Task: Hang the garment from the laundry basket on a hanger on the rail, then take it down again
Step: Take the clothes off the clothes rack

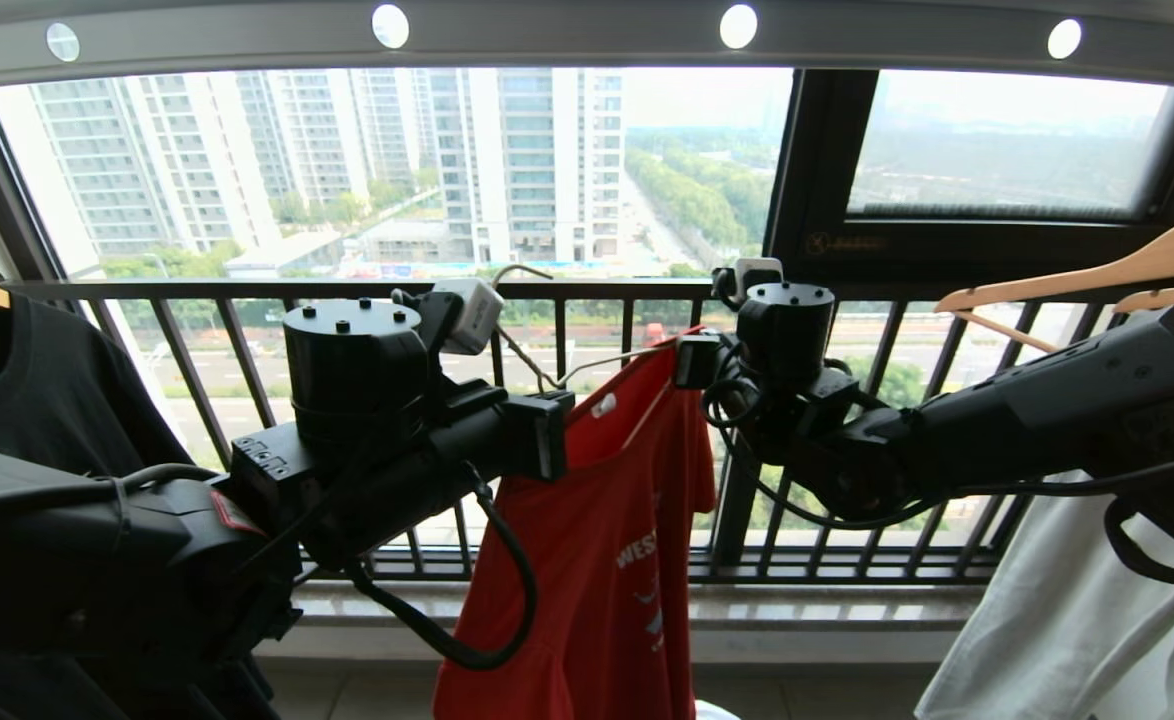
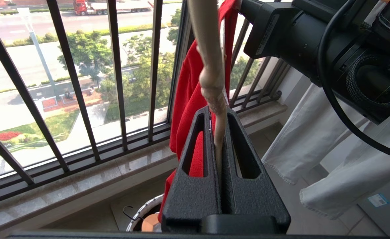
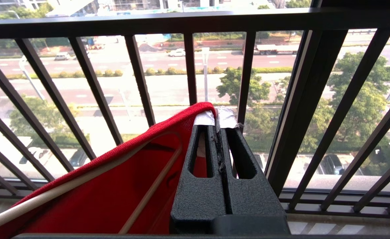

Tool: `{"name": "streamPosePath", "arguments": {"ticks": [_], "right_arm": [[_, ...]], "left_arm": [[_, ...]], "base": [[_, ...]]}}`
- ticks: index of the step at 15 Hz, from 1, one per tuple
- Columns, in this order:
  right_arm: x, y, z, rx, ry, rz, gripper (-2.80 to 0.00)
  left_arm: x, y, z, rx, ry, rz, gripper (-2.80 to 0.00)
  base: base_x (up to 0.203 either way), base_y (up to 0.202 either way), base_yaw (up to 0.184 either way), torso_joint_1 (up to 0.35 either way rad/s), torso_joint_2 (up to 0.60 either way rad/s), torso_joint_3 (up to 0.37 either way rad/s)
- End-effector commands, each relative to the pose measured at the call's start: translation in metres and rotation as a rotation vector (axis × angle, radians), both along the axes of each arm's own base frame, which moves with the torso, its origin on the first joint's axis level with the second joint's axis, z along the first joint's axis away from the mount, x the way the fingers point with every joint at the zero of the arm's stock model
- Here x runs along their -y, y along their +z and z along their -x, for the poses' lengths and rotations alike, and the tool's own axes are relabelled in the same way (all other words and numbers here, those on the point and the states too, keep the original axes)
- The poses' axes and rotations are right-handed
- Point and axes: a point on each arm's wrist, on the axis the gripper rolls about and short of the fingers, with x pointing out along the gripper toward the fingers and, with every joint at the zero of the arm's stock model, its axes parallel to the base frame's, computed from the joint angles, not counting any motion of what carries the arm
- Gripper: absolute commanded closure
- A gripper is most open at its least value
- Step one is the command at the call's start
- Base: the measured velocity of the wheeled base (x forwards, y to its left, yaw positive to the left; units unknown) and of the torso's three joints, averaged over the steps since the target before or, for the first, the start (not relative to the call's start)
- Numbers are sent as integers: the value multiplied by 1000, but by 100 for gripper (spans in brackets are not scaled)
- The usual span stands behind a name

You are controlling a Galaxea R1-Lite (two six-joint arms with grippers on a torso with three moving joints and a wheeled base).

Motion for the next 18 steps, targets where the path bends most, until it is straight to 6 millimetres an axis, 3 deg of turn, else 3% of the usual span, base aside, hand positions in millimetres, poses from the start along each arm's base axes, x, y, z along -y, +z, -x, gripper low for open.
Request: {"name": "streamPosePath", "arguments": {"ticks": [1, 10, 14, 18], "right_arm": [[8, 4, -6, 17, -24, -11, 0], [36, 3, -33, 39, -104, -22, 0], [33, -8, -36, 16, -101, -11, 0], [13, -25, -25, -33, -53, 15, 0]], "left_arm": [[-1, 4, 3, 12, -2, 10, 0], [0, 4, 12, 36, -30, -32, 0], [-1, 5, 12, 43, -22, -27, 0], [-1, 6, 11, 50, -11, -27, 0]], "base": [[0, 0, 0, 0, 0, 0], [0, 0, 0, 0, 0, 0], [0, 0, 0, 0, 0, 0], [0, 0, 0, 0, 0, 0]]}}
